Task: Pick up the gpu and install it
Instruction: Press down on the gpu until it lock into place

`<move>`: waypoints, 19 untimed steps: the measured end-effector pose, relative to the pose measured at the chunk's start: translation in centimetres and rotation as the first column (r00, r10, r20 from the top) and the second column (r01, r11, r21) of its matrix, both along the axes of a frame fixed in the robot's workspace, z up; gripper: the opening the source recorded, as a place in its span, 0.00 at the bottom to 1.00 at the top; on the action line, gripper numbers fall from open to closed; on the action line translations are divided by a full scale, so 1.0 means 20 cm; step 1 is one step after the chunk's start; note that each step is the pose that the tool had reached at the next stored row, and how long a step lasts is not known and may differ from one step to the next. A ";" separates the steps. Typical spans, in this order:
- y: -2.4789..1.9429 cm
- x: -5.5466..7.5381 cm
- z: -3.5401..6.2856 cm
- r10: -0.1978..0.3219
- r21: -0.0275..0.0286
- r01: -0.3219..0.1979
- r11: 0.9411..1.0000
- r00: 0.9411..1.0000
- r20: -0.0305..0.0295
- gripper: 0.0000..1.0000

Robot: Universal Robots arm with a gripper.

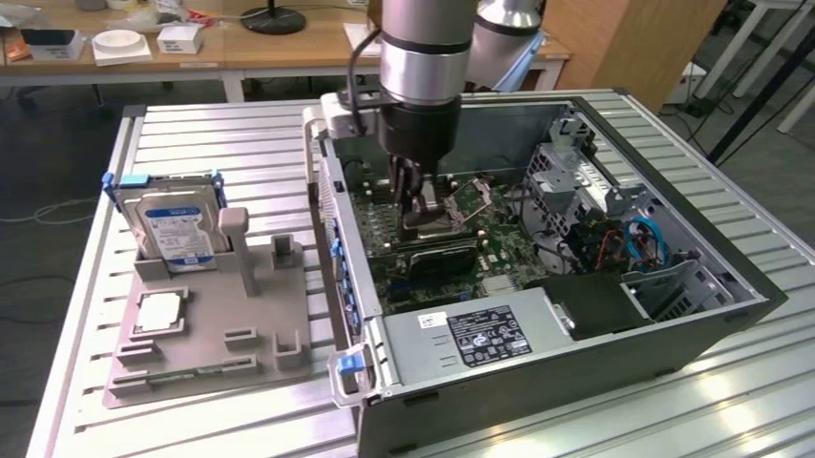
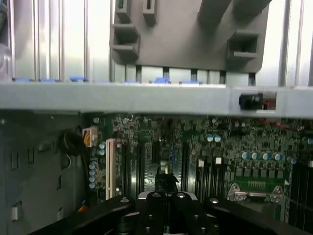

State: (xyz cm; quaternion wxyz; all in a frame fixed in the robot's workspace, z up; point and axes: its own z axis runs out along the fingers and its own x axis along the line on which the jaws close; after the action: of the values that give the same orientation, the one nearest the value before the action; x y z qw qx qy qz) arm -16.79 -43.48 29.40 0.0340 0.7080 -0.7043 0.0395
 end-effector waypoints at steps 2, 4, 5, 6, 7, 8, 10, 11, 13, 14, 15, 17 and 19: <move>0.000 0.05 -0.019 0.000 0.000 0.000 1.000 1.000 0.000 0.11; 0.000 0.09 -0.037 0.000 0.000 0.000 1.000 1.000 0.000 0.11; 0.000 0.11 -0.046 0.000 0.000 0.000 1.000 1.000 0.000 0.11; 0.000 0.14 -0.055 0.000 0.000 0.000 1.000 1.000 0.000 0.11; 0.000 0.16 -0.065 0.000 0.000 0.000 1.000 1.000 0.000 0.11; -0.001 0.18 -0.074 0.000 0.000 0.000 1.000 1.000 0.000 0.11; -0.014 0.21 -0.091 0.000 0.000 0.000 1.000 1.000 0.000 0.11; -0.019 0.22 -0.100 0.000 0.000 0.000 1.000 1.000 0.000 0.11; -0.020 0.22 -0.105 0.000 0.000 0.000 1.000 1.000 0.000 0.11; -0.020 0.22 -0.109 0.000 0.000 0.000 1.000 1.000 0.000 0.11; -0.020 0.22 -0.118 0.000 0.000 0.000 1.000 1.000 0.000 0.11; -0.020 0.22 -0.136 0.000 0.000 0.000 1.000 1.000 0.000 0.11; -0.020 0.22 -0.154 0.000 0.000 0.000 1.000 1.000 0.000 0.11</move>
State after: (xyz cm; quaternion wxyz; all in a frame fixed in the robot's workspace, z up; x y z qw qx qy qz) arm -12.30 -43.87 26.31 0.0340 0.7080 -0.7043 0.0392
